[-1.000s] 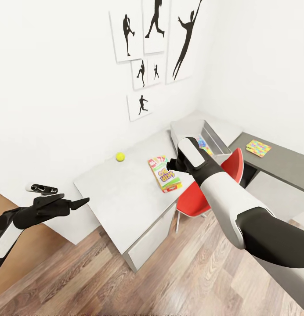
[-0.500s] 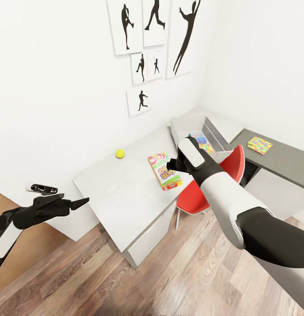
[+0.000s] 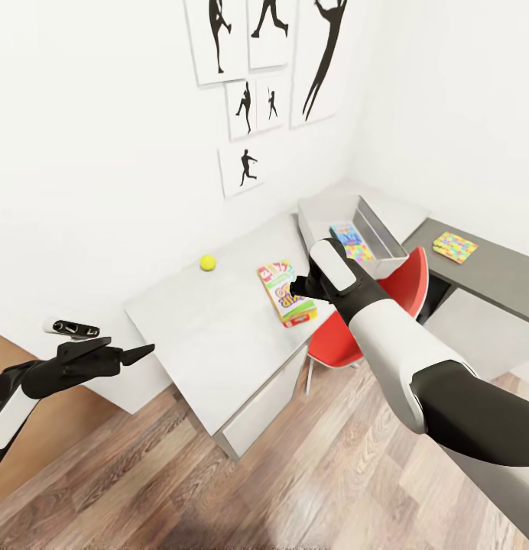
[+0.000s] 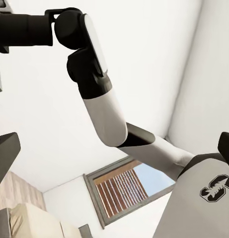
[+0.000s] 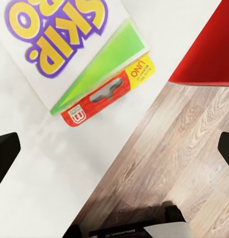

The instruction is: Put all the toys in the child's room - the three board games (two on the bed and one on the table), the two jigsaw puzzles on the table, and the tennis ball on the table - inside the toy box on the table in the child's room.

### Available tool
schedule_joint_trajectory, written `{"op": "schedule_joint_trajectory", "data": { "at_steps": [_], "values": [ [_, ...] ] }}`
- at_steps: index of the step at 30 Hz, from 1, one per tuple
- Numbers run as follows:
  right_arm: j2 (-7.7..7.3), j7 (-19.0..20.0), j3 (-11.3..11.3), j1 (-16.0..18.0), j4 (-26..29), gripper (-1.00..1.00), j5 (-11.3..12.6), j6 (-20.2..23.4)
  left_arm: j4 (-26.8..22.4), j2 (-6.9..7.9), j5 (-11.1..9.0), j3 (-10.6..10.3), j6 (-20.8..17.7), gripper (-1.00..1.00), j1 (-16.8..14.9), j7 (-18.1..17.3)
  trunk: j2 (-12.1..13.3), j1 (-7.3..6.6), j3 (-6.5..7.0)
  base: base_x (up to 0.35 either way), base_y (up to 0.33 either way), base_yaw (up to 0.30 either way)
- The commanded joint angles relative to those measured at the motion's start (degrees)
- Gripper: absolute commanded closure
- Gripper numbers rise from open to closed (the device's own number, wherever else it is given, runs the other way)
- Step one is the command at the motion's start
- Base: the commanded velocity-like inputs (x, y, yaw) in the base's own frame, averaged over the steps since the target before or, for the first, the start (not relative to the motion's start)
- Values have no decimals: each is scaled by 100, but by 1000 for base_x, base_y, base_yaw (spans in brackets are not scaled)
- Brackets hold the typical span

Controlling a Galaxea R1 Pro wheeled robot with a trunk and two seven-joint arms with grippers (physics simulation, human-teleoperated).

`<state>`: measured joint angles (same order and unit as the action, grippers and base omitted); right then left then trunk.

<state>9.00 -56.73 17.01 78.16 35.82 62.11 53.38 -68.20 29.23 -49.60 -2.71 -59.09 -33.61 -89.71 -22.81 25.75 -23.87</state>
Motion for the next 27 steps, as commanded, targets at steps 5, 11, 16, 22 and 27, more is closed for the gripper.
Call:
{"op": "schedule_joint_trajectory", "data": {
  "at_steps": [5, 11, 16, 22, 27],
  "values": [
    [1, -54, 22, 7, 4, -100, 57, 15, 0, 11, -6, -12, -60, -100, -5, -29, -11, 3, -57, 0, 0, 0],
    [4, -49, 29, 7, 15, -100, 64, 17, 3, 12, -9, -11, -59, -100, -5, -29, -11, 3, -98, 0, 0, 0],
    [5, -48, 34, 7, 28, -100, 63, 20, 2, 16, -13, -11, -59, -100, -5, -29, -11, 3, -104, 0, 0, 0],
    [5, -48, 32, 7, 52, -100, 62, 18, 2, 20, -14, -11, -59, -100, -5, -29, -11, 3, -105, 0, 0, 0],
    [7, -48, 31, 7, 56, -100, 64, 15, 2, 21, -14, -4, -59, -100, -5, -29, -11, 3, -105, 0, 0, 0]
  ]
}}
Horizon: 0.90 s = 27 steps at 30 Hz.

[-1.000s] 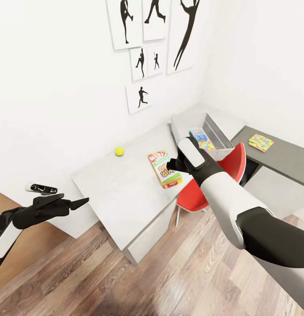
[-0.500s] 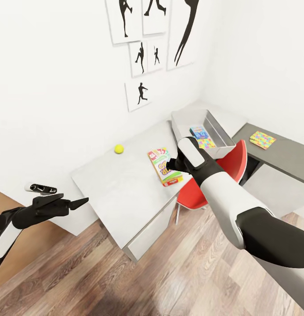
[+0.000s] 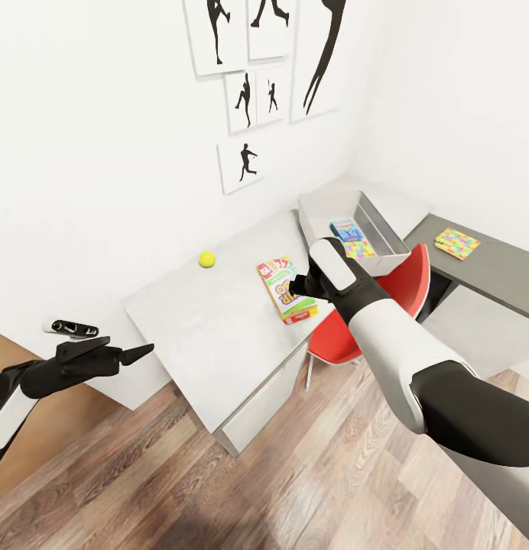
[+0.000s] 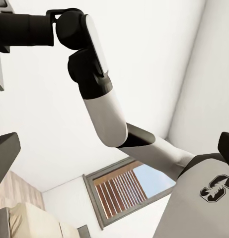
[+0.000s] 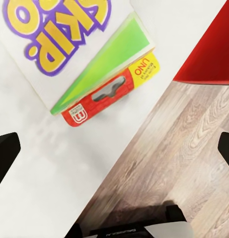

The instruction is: Put all the toys in the child's room - the three board games (two on the bed and one on the table), the two jigsaw puzzles on the table, and the tennis ball on the table - inside the toy box on the table in the child's room.

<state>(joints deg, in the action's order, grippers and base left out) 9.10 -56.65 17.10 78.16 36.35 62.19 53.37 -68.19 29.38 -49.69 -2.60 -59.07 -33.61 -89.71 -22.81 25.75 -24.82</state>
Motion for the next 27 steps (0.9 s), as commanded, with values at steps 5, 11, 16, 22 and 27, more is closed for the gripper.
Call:
{"op": "schedule_joint_trajectory", "data": {
  "at_steps": [5, 11, 16, 22, 27],
  "values": [
    [7, -57, 28, 6, 4, -100, 51, 16, 4, 13, -5, -13, -61, -100, -5, -29, -10, 3, -10, 0, 0, 0],
    [6, -29, 331, 6, 4, -100, 48, -52, 4, 14, -3, -13, -61, -100, -5, -29, -10, 3, -10, 0, 0, 0],
    [90, 167, 479, -69, 102, -100, 157, -130, -92, -68, 66, -111, 4, -100, -103, -4, -10, 3, -10, 0, 0, 0],
    [90, 276, 473, -96, 161, -100, 194, -135, -279, -120, 130, -281, -9, -100, -167, 25, -10, 3, -10, 0, 0, 0],
    [90, 437, 484, -144, 322, -100, 180, -165, -264, -155, 255, -301, -16, -100, -171, 54, -10, 3, -10, 0, 0, 0]
  ]
}}
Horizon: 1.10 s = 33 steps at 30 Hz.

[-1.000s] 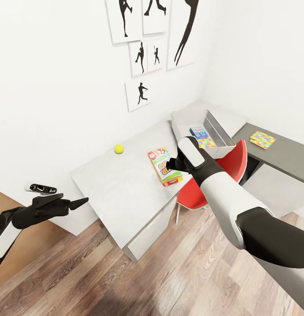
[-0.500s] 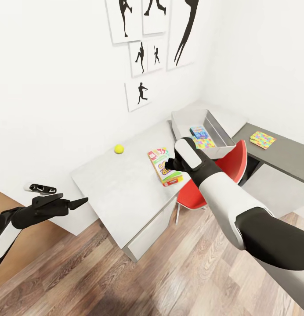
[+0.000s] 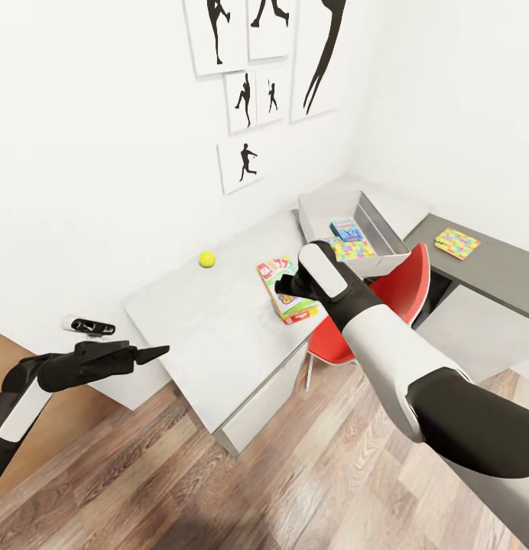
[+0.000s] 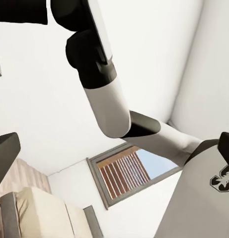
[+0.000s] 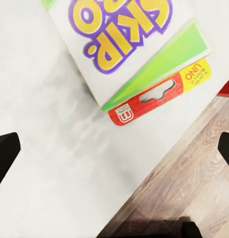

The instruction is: Put all the toys in the child's room - the three board games (two on the bed and one on the table), the two jigsaw puzzles on the table, and the tennis ball on the table - inside the toy box on the table in the child's room.

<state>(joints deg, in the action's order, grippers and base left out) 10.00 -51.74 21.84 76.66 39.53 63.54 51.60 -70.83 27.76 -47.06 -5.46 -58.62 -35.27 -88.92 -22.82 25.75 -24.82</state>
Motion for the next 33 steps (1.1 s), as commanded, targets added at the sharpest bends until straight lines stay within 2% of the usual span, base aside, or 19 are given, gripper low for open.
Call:
{"op": "schedule_joint_trajectory", "data": {
  "at_steps": [1, 23, 33],
  "values": [
    [0, -22, 11, 3, 35, -100, 39, 11, 1, 5, 1, -11, -61, -100, -6, -24, -10, 3, -10, 0, 0, 0],
    [0, 684, 13, -2, 160, -100, 27, 4, 168, 1, 20, 18, -46, -100, -6, -21, -10, 3, -10, 24, 18, 0],
    [0, 700, 13, -2, 160, -100, 25, 2, 175, 1, 19, 18, -44, -100, -6, -18, -10, 3, -10, 89, 3, 0]
  ]
}}
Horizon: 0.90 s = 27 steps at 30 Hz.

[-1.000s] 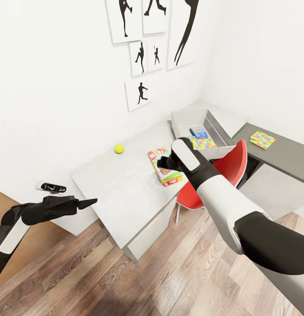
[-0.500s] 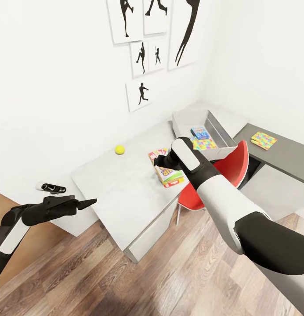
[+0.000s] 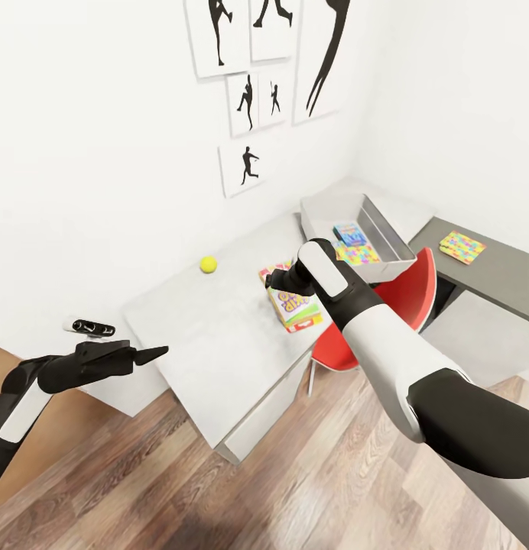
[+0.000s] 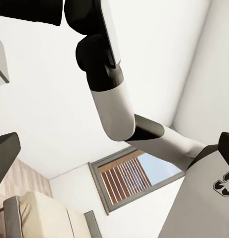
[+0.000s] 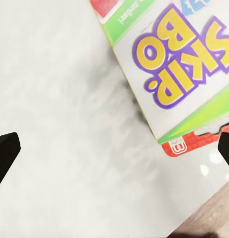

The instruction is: Put all the toys in the child's room - the three board games (two on the bed and one on the table), the two jigsaw puzzles on the table, and the tennis ball on the table - inside the toy box on the table in the child's room.

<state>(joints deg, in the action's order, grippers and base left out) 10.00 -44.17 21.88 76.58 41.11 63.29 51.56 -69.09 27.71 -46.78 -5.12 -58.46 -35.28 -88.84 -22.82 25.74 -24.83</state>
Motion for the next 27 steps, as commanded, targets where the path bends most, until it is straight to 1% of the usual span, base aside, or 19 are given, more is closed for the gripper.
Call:
{"op": "schedule_joint_trajectory", "data": {
  "at_steps": [1, 8, 16, 27],
  "values": [
    [0, -56, 9, 6, 2, -100, 51, 5, 1, 7, -8, -15, -61, -100, -3, -26, -10, 4, -9, 69, 0, 0],
    [0, -56, 9, 6, 1, -100, 44, 3, 6, 1, -10, -15, -61, -100, 3, 4, -10, 4, -9, 63, 0, 0],
    [0, -56, 9, 6, 0, -100, 43, 3, 141, -2, 9, -15, -53, -100, 10, -8, -10, 4, -9, 74, 0, 0],
    [0, -56, 9, 6, -6, -100, 38, 3, 159, -2, 2, -16, -50, -100, 21, -10, -10, 4, -9, 65, 22, 0]
  ]
}}
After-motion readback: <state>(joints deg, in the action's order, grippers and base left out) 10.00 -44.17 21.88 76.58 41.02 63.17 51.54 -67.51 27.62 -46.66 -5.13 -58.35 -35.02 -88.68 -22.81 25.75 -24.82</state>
